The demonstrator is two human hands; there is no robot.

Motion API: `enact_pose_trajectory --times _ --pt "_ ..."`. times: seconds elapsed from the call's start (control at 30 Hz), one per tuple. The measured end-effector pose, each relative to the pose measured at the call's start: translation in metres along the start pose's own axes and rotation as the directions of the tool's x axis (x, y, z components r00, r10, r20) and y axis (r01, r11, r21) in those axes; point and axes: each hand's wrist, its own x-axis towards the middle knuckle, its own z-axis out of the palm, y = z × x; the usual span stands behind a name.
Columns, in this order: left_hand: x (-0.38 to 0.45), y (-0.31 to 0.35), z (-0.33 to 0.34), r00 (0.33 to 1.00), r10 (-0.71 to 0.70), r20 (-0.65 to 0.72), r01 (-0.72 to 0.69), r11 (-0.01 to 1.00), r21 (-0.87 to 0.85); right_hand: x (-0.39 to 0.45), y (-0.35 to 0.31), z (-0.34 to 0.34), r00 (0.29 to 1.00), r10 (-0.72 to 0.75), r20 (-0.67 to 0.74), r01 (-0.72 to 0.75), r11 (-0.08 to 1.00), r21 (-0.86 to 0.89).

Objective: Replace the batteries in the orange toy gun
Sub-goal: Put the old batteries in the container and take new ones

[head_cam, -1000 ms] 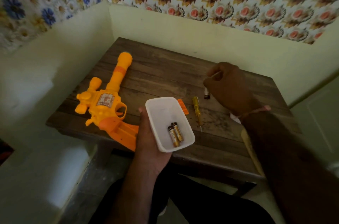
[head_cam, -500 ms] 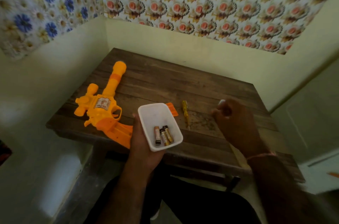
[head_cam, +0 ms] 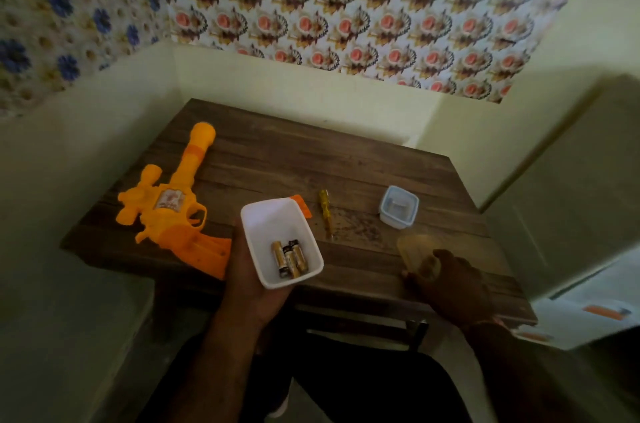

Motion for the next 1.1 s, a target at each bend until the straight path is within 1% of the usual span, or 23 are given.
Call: enact_pose_trajectory --times 0.03,0.07,0.17,0.23,0.27,0.3,0.37,0.43,0.47,0.5,0.53,0.57,0.6,0.63,0.67,0.7,0.77,0.83,0.87,0.9,0.97,1.0,1.1 --pt "0.001 0.000 -0.002 1.000 0.022 -0.005 -0.022 1.000 0.017 0.001 0.001 0.001 1.000 -0.015 -0.013 0.015 1.000 -0.015" --pt "0.000 -0.001 -0.002 0.999 0.020 0.027 -0.021 1.000 0.016 0.000 0.001 0.000 0.999 -0.010 -0.035 0.010 1.000 -0.001" --pt "0.001 -0.004 -0.004 0.998 0.003 0.064 -0.005 1.000 0.030 0.002 0.006 0.004 0.998 0.014 -0.068 -0.009 0.997 0.072" --pt "0.001 -0.004 -0.002 0.999 0.027 0.039 -0.030 0.998 0.063 0.002 0.006 0.005 0.998 0.011 -0.057 -0.006 0.997 0.082" --pt "0.000 -0.005 -0.001 0.999 0.024 0.047 -0.027 0.998 0.055 0.000 0.006 0.005 0.998 0.016 -0.056 -0.011 0.996 0.089" --pt "0.000 -0.006 -0.001 0.997 0.014 0.071 -0.016 0.999 0.033 0.001 0.007 0.006 0.997 0.015 -0.073 -0.008 0.996 0.090" --pt "0.001 -0.004 0.000 0.997 0.019 0.074 -0.020 1.000 0.020 -0.001 0.007 0.006 0.993 0.011 -0.119 0.003 0.993 0.120" --pt "0.001 -0.003 0.000 0.997 0.015 0.077 -0.017 1.000 0.013 -0.004 0.006 0.002 0.982 0.026 -0.189 0.017 0.975 0.222" --pt "0.000 -0.003 0.000 0.997 0.006 0.083 -0.007 1.000 0.013 -0.007 0.003 -0.002 0.973 0.048 -0.225 0.025 0.950 0.311" --pt "0.001 -0.003 -0.001 0.997 -0.004 0.080 0.003 1.000 0.014 -0.011 0.000 -0.007 0.964 0.079 -0.255 0.040 0.901 0.431" --pt "0.000 -0.003 -0.001 0.997 -0.015 0.075 0.014 1.000 0.018 -0.019 -0.005 -0.016 0.962 0.124 -0.242 0.047 0.800 0.599" --pt "0.001 -0.004 0.000 0.997 -0.022 0.074 0.020 1.000 0.024 -0.027 -0.013 -0.025 0.976 0.137 -0.167 0.051 0.606 0.794" --pt "0.001 -0.005 0.002 0.997 -0.029 0.071 0.027 0.999 0.028 -0.037 -0.024 -0.032 0.997 0.070 -0.032 0.007 0.329 0.944" --pt "0.002 -0.007 0.002 0.997 -0.043 0.071 0.041 0.999 0.022 -0.047 -0.035 -0.039 0.993 -0.050 0.106 -0.104 0.044 0.994" --pt "0.002 -0.008 0.004 0.996 -0.053 0.067 0.053 0.999 0.014 -0.056 -0.047 -0.044 0.966 -0.161 0.203 -0.226 -0.146 0.963" --pt "0.002 -0.010 0.006 0.996 -0.056 0.064 0.056 0.998 0.008 -0.066 -0.059 -0.049 0.930 -0.260 0.261 -0.327 -0.253 0.911" --pt "0.002 -0.013 0.007 0.996 -0.043 0.078 0.041 0.999 0.024 -0.080 -0.083 -0.052 0.863 -0.415 0.290 -0.444 -0.346 0.827" --pt "0.002 -0.016 0.008 0.993 -0.050 0.107 0.044 0.997 0.064 -0.085 -0.101 -0.050 0.787 -0.541 0.297 -0.548 -0.391 0.739" --pt "0.002 -0.017 0.008 0.992 -0.047 0.113 0.037 0.995 0.092 -0.085 -0.108 -0.048 0.754 -0.583 0.303 -0.588 -0.394 0.706" --pt "0.002 -0.017 0.008 0.992 -0.046 0.118 0.032 0.993 0.113 -0.086 -0.114 -0.045 0.736 -0.597 0.318 -0.609 -0.381 0.695" --pt "0.004 -0.016 0.007 0.991 -0.054 0.120 0.041 0.993 0.107 -0.084 -0.122 -0.038 0.739 -0.576 0.351 -0.592 -0.306 0.745" --pt "0.004 -0.015 0.008 0.992 -0.071 0.107 0.062 0.995 0.084 -0.081 -0.125 -0.034 0.755 -0.540 0.373 -0.568 -0.252 0.784" --pt "0.006 -0.016 0.006 0.994 -0.078 0.078 0.072 0.994 0.080 -0.076 -0.135 -0.032 0.825 -0.379 0.418 -0.461 -0.025 0.887"
